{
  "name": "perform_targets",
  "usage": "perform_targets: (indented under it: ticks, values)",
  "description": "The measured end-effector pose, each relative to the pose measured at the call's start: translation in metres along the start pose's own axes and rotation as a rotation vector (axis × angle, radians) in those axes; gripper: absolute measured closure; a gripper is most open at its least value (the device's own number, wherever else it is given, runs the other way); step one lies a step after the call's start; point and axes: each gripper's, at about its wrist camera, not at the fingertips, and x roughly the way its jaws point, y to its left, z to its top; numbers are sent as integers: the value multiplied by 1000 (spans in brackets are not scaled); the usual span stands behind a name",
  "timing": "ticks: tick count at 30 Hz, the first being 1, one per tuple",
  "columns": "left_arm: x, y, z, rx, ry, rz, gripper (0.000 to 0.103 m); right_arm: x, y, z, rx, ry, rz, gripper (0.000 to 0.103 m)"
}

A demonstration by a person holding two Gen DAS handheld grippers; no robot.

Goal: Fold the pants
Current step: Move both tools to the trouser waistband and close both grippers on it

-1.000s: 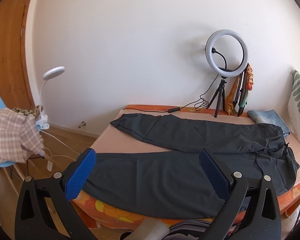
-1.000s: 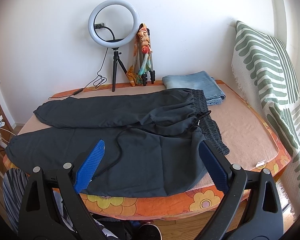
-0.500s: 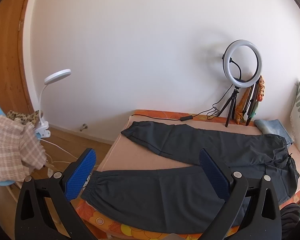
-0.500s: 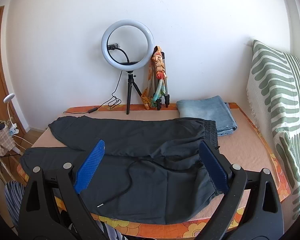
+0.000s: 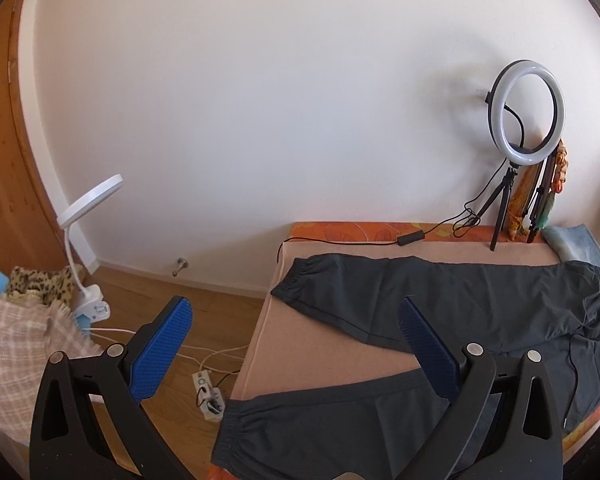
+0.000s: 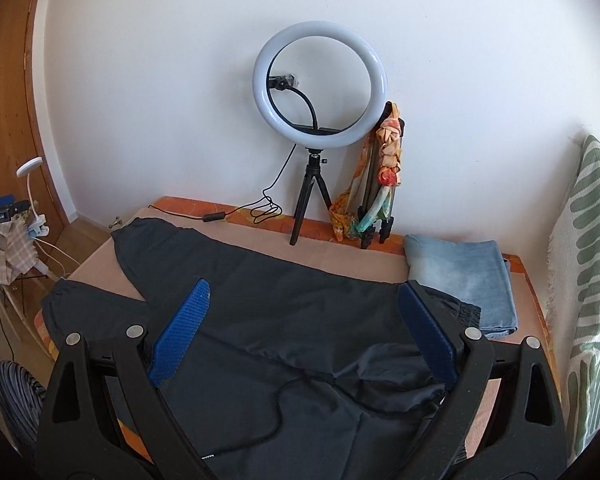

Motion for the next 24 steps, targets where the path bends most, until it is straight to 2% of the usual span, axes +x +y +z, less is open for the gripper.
perform_targets:
  ticks: [5,11,14,17,20,24]
  values:
    - [46,-1,26,9,58,-12,3,66,-1,20,38,60,50,6]
    - [125,-1,48,3,173,-31,3,156,7,29,-11,128,66,6]
    - [167,-2,49,-21,224,-47,3,202,12,28,-49,170,97,6]
    - [213,-10,47,-2,287,-26,3,245,20,23,-87,224,122,6]
    - [256,-16,39,8,346,-22,8,284,23,19,-95,273,149,6]
    - [303,-15,32,-19,400,-12,8,327,27,12,-114,343,187,6]
